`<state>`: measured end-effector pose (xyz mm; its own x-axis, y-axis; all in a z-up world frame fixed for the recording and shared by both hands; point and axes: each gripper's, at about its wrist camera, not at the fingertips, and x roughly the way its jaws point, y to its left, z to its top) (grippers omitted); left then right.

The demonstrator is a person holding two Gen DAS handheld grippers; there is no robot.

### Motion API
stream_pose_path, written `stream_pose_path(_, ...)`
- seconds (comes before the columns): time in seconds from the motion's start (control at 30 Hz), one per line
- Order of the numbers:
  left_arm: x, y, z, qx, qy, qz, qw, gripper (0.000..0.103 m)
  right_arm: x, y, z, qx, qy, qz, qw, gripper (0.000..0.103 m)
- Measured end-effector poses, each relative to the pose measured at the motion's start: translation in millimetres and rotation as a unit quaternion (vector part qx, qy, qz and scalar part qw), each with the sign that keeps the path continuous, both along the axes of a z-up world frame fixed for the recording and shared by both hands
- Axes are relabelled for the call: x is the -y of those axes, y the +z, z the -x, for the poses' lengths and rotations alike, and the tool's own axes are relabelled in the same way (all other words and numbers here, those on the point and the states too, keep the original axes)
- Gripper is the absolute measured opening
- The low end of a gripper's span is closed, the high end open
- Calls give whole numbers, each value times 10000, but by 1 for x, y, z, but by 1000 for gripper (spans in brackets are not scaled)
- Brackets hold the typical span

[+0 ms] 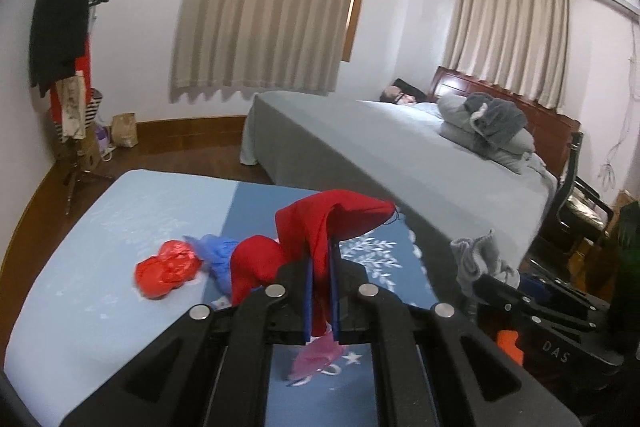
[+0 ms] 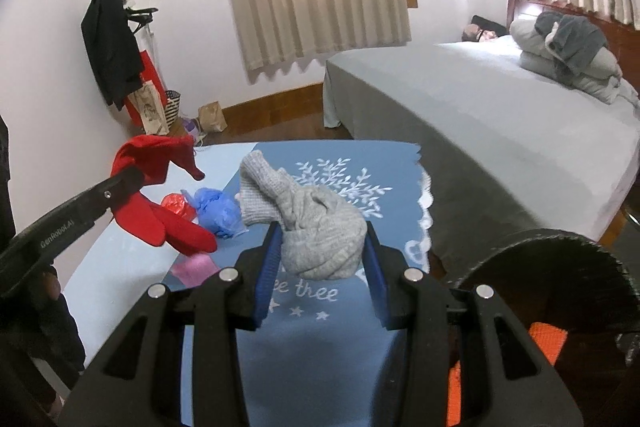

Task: Collect trash
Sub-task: 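Lift the red cloth with the left gripper while the right lifts the grey sock, then carry the red cloth and grey sock over the bin with both grippers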

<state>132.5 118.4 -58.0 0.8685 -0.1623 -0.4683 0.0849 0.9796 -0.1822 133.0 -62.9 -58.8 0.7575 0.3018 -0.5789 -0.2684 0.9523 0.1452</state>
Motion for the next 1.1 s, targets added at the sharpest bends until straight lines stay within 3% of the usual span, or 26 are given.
stream_pose_path(0.37, 39, 0, 6, 4, -439, 25, 9990, 7, 30, 13, 14, 156, -273, -19, 9995, 39)
stream_pose_path(0.83, 48, 13, 9, 149, -590, -5, 9981, 7, 65, 15, 33, 219, -572, 6, 9981, 39)
stream_pose_path(1.1, 83, 10, 13, 97, -938, -41, 9955, 7, 93, 15, 47, 204, -888, 29, 9958, 39)
